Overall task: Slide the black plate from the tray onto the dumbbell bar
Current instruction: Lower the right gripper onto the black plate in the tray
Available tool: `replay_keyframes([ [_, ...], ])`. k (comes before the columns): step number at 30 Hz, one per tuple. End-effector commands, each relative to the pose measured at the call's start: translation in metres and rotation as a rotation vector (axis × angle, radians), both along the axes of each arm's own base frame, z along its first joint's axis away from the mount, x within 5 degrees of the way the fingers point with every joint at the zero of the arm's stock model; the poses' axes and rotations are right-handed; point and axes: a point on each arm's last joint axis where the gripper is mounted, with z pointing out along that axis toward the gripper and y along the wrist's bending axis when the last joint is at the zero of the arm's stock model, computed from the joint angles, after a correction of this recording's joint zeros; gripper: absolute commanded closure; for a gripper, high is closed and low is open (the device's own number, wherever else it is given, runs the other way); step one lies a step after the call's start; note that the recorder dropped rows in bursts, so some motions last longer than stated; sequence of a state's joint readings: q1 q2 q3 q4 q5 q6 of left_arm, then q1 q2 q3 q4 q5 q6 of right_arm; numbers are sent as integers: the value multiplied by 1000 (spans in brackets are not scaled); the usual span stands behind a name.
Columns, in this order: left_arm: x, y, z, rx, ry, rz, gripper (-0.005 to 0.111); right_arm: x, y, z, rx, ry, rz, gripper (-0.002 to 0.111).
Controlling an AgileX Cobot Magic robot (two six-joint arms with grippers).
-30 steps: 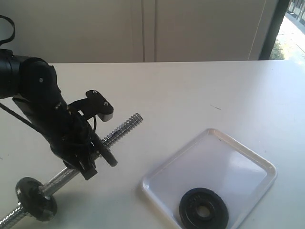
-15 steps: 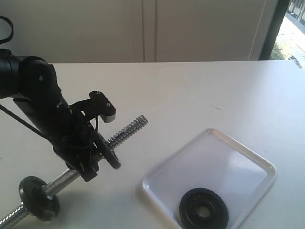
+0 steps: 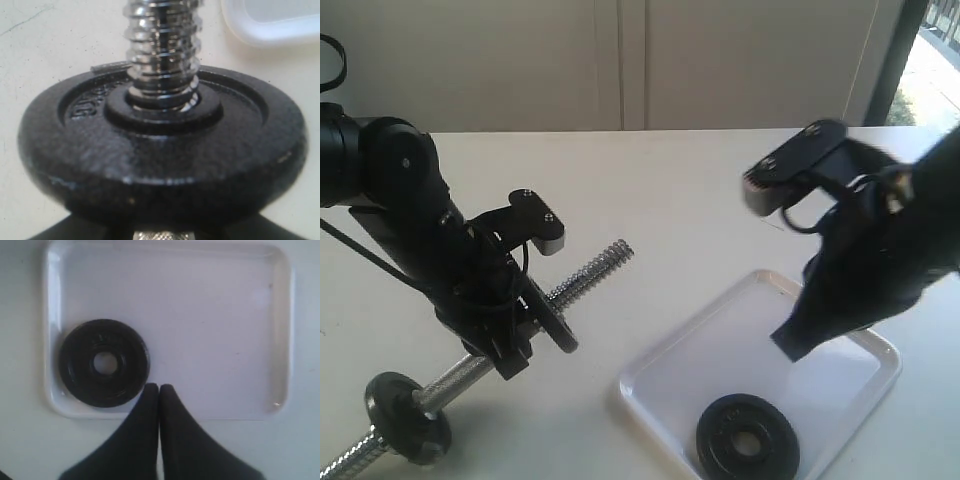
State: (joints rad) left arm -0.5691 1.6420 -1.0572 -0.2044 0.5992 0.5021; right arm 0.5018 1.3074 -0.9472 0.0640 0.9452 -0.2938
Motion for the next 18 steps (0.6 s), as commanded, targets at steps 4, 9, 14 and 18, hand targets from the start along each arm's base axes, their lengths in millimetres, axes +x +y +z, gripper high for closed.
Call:
replay_keyframes([
  [4, -1, -3, 20, -88, -50, 35, 107, 12, 47, -60, -111, 230, 104, 108],
  [9, -1, -3, 20, -89, -52, 36, 107, 11, 51, -72, -148, 290, 200, 108],
  [14, -1, -3, 20, -89, -52, 36, 107, 14, 52, -71, -133, 247, 224, 108],
  [18, -1, -3, 20, -89, -52, 36, 107, 18, 55, -72, -113, 209, 215, 100],
])
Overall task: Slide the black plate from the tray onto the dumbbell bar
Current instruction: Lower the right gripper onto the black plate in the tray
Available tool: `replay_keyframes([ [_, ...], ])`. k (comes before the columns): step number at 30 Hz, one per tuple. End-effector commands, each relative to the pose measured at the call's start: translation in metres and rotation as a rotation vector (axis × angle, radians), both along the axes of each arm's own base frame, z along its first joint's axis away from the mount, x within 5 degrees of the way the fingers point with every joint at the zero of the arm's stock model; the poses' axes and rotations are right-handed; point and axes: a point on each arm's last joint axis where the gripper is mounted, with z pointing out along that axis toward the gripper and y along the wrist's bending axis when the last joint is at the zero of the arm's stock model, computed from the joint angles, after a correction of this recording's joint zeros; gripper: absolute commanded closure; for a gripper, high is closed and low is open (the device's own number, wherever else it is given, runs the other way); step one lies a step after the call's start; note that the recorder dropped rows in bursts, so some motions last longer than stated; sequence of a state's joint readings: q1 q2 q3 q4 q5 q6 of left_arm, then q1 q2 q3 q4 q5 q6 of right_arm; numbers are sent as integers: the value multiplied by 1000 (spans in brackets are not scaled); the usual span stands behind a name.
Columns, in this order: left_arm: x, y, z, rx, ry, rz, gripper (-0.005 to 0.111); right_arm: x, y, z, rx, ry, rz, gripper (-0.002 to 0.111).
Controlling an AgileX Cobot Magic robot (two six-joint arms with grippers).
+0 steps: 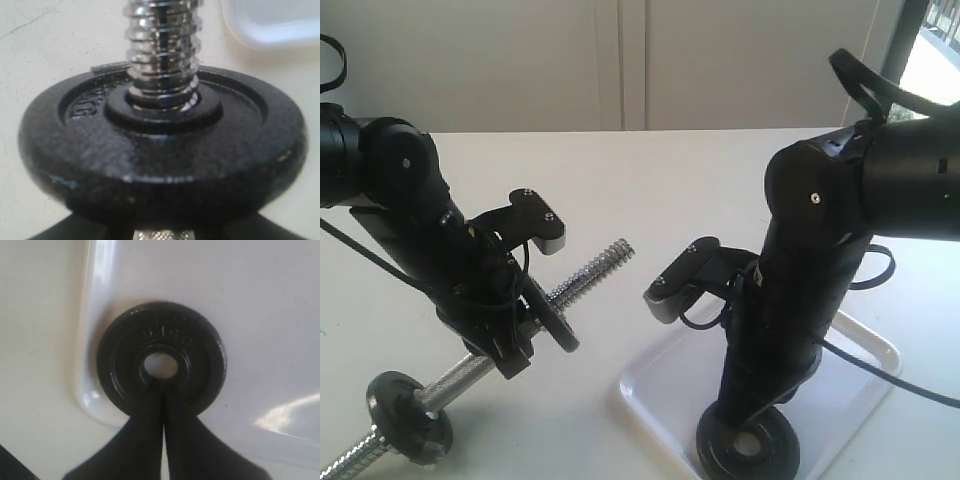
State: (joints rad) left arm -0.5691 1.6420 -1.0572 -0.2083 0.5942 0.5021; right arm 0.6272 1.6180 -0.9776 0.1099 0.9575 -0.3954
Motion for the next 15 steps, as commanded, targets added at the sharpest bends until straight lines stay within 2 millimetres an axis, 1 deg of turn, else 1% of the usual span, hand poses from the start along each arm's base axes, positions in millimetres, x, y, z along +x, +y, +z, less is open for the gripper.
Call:
replay_keyframes([
  [1, -1, -3, 20, -84, -49, 33, 107, 4, 4, 3, 34, -45, 5, 93],
  [2, -1, -3, 20, -83, -48, 32, 107, 5, 4, 3, 37, -47, 4, 86],
  [6, -1, -3, 20, -83, -48, 32, 107, 5, 4, 3, 32, -48, 24, 38],
  [7, -1, -3, 20, -83, -48, 32, 107, 4, 3, 2, 27, -43, 26, 28],
  [8, -1, -3, 20, -83, -48, 32, 107, 5, 4, 0, 24, -39, 26, 20],
  [9, -1, -3, 20, -83, -48, 32, 107, 5, 4, -1, 16, -38, 29, 16],
  [10, -1, -3, 20, -83, -48, 32, 107, 6, 4, -4, 7, -31, 32, 14],
  [15, -1, -3, 20, -83, -48, 32, 107, 8, 4, -19, -37, 18, 39, 15],
])
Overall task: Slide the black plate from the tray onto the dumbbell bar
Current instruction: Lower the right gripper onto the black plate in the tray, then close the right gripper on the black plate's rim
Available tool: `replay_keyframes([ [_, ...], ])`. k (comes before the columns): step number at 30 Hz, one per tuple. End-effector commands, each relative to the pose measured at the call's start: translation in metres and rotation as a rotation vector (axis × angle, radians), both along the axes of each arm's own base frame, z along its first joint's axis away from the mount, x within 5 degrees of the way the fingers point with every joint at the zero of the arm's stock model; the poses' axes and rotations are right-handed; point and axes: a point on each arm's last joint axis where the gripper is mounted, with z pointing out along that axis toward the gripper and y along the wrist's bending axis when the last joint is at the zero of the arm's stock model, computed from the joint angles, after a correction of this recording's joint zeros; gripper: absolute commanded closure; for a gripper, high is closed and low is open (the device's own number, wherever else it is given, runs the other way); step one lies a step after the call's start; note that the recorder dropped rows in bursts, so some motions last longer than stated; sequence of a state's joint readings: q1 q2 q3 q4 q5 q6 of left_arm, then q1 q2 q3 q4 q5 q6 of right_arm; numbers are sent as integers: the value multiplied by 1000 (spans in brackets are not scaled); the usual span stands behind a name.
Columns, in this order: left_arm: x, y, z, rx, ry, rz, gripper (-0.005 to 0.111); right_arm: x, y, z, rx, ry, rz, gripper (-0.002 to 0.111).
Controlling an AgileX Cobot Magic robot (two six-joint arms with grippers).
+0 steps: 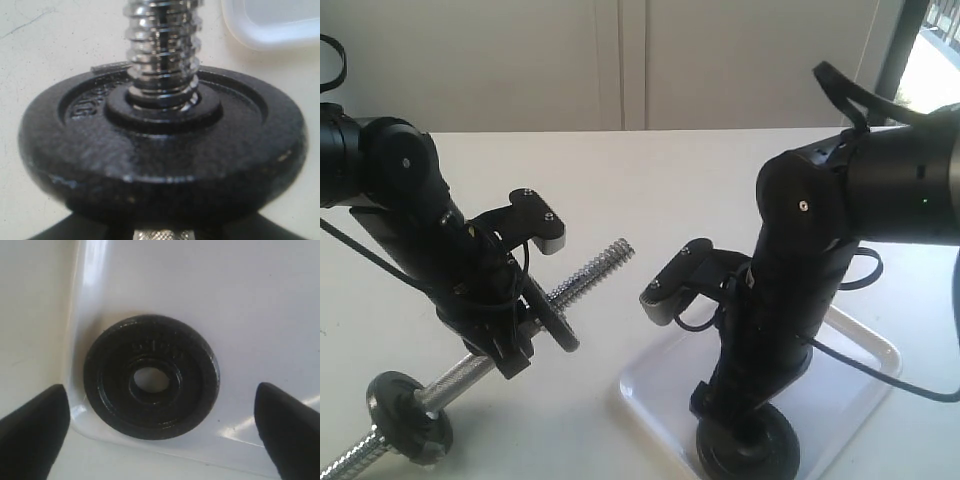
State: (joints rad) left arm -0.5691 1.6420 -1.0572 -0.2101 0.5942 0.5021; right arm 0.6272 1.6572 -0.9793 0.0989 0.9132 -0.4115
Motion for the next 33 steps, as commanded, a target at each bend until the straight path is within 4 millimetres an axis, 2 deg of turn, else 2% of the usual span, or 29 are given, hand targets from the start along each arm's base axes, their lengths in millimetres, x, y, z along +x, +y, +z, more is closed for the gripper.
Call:
replay_keyframes([
  [1, -1, -3, 20, -82, -48, 31, 107, 2, 1, -12, -43, 48, 34, 15],
  [11, -1, -3, 20, -82, -48, 31, 107, 4, 3, -40, -94, 124, 156, 15],
  [26, -1, -3, 20, -82, -48, 31, 107, 3, 2, -94, -197, 299, 162, 15],
  [33, -1, -3, 20, -82, -48, 31, 107, 0, 1, -106, -249, 349, 1, 15],
])
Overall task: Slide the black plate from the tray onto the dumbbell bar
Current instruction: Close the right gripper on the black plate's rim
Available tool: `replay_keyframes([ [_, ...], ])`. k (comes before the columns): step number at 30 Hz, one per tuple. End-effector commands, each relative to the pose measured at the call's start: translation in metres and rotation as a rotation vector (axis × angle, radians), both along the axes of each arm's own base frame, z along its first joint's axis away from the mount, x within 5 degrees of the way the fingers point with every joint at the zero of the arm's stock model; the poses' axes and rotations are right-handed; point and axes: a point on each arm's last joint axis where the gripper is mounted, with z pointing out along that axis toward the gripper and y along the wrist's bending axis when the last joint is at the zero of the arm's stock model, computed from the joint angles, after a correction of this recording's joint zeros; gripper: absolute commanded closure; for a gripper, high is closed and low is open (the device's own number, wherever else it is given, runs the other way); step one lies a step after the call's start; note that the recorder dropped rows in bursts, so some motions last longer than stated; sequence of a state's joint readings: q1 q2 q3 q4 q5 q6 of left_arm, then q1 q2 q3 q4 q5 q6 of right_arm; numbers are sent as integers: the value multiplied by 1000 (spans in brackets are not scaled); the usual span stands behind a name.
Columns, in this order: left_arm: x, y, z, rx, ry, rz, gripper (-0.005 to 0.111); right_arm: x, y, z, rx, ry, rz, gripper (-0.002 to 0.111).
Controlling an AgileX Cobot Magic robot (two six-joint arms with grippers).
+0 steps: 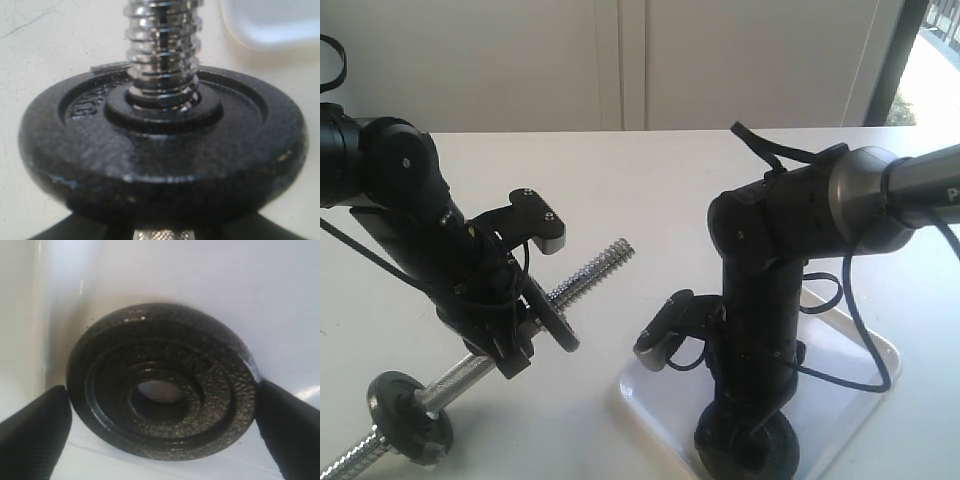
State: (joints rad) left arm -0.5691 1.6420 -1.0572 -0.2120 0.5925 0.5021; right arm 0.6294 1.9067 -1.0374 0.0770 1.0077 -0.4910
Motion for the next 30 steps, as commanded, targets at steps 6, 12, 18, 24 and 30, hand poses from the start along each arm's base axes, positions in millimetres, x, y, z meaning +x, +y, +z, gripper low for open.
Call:
replay_keyframes([
  [6, -1, -3, 20, -80, -48, 30, 107, -11, -7, -45, -114, 111, -150, 15],
  [12, -1, -3, 20, -80, -48, 30, 107, -12, -5, -47, -103, 113, -164, 15],
  [18, -1, -3, 20, -80, -48, 30, 107, -5, -6, -49, -91, 44, -111, 18],
  [24, -1, -3, 20, -80, -48, 30, 107, 0, -7, -50, -91, -14, -82, 22],
  [30, -1, -3, 20, -80, -48, 30, 107, 8, -6, -48, -105, -72, -78, 22],
])
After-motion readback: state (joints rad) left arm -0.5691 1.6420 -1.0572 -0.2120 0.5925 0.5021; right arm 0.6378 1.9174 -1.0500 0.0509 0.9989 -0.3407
